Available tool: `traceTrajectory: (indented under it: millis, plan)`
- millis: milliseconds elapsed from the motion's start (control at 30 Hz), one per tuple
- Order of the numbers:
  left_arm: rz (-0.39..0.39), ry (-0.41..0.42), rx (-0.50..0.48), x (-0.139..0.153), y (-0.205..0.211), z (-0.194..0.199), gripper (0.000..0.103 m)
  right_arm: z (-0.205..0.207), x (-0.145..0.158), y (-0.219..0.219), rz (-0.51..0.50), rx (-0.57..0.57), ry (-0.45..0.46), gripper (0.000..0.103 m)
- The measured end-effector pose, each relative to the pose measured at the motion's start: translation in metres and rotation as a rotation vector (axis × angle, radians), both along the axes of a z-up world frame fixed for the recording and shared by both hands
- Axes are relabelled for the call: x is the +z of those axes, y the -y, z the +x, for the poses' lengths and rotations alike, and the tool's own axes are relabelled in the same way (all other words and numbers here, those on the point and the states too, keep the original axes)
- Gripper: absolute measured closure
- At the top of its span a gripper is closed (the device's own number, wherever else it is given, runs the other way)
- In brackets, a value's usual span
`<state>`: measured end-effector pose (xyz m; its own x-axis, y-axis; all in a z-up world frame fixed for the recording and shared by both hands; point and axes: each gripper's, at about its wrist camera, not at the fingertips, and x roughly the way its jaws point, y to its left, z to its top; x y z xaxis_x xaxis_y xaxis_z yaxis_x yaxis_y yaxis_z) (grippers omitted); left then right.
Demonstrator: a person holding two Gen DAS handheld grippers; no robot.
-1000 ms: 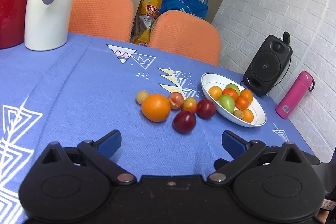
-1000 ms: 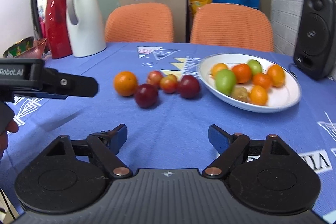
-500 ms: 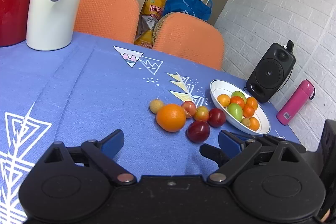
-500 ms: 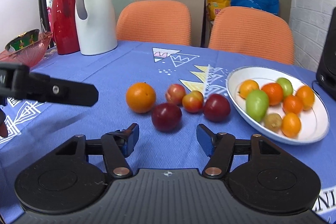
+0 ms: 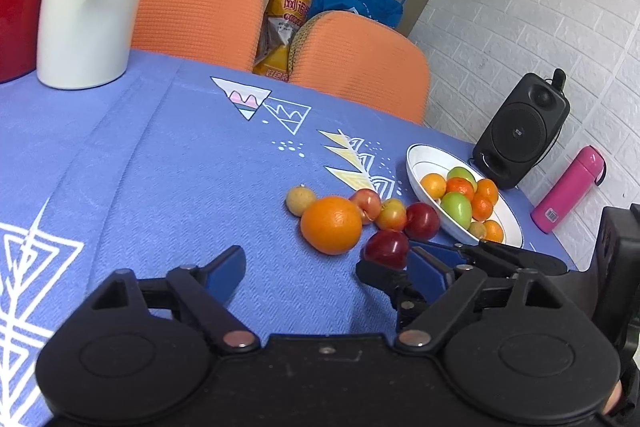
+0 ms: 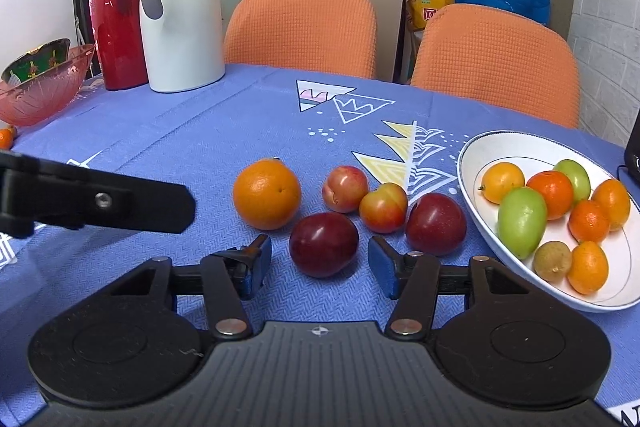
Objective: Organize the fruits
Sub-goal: 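Grasp the large orange with the left tool while the right tool grasps a dark red plum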
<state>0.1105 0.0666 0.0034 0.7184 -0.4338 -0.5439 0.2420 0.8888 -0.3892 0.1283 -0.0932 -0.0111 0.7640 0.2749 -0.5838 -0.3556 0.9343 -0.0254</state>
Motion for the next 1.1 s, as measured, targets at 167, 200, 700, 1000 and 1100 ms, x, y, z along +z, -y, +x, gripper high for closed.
traceTrajectory:
  millis: [167, 200, 700, 1000, 1100]
  plan:
    - [0.006, 0.002, -0.009, 0.0, 0.007, 0.01, 0.0, 0.003, -0.001, 0.0, -0.007, -0.006, -0.006, 0.021]
    - [0.007, 0.002, -0.011, 0.0, 0.009, 0.012, 0.0, 0.003, -0.002, -0.001, -0.009, -0.006, -0.006, 0.022]
    - [0.008, -0.028, -0.009, -0.009, 0.023, 0.037, 0.0, 0.006, -0.002, 0.001, 0.008, -0.001, -0.013, 0.036]
    - [0.048, -0.032, -0.001, -0.014, 0.033, 0.048, 0.0, 0.0, 0.0, 0.007, 0.031, -0.014, -0.013, 0.036]
    - [0.067, -0.029, -0.002, -0.016, 0.036, 0.05, 0.0, -0.004, 0.0, 0.011, 0.036, -0.027, -0.011, 0.036]
